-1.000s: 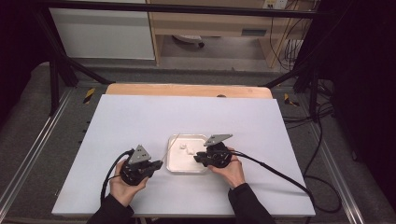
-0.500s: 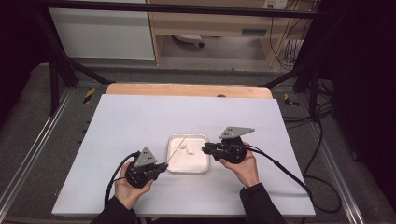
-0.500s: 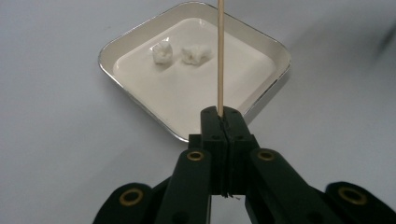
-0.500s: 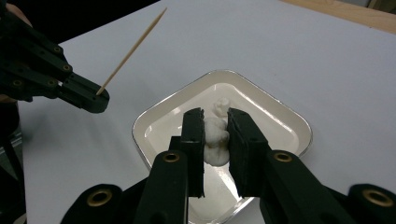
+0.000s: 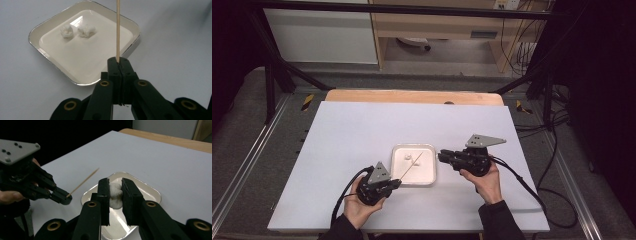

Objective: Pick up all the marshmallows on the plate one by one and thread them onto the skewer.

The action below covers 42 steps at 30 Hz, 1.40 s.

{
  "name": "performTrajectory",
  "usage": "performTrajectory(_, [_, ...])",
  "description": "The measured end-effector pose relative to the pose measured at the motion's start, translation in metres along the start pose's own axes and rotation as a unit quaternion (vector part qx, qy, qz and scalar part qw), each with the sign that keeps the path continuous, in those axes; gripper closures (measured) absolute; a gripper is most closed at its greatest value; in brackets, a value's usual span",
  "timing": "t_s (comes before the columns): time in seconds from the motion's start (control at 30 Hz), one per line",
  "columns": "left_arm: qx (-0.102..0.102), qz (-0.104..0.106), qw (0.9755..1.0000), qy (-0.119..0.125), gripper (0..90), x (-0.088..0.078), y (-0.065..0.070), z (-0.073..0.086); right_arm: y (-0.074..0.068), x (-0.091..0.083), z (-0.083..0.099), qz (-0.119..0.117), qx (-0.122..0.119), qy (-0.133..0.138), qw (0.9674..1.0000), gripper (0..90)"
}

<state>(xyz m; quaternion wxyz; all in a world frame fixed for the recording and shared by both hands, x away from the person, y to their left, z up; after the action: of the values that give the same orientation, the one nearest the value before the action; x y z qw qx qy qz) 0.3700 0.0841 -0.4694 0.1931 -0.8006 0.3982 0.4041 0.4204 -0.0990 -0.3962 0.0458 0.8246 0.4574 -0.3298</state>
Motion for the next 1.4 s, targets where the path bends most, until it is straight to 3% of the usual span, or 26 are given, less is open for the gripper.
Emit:
performTrajectory(0.27, [0.012,0.003,0.9999,-0.001,88.9,0.004,0.008,-0.003,-0.004,-0.006,-0.008,-0.018,0.014,0.024,0.9995,77.7])
performTrajectory(0.63, [0.023,0.005,0.9997,0.003,88.9,0.002,0.014,-0.005,-0.006,0.004,-0.016,-0.051,0.039,0.041,0.9971,78.1])
performTrajectory(1.4, [0.027,0.0,0.9996,-0.001,89.0,0.004,0.014,-0.004,-0.015,0.016,-0.013,-0.082,0.043,0.028,0.9953,80.5])
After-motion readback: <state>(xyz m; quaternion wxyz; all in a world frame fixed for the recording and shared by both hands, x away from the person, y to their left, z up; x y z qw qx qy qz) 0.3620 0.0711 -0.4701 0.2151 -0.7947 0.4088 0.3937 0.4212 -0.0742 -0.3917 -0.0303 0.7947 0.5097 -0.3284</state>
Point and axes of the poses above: each handheld gripper's, and its own axes: x roughly forward along the jaws, z roughly out of its underside, y roughly to its right, the point moved 9 cm from there along x, roughly forward along the jaws, and after that the axes turned 13 degrees about -y, right-handed, at the moved point
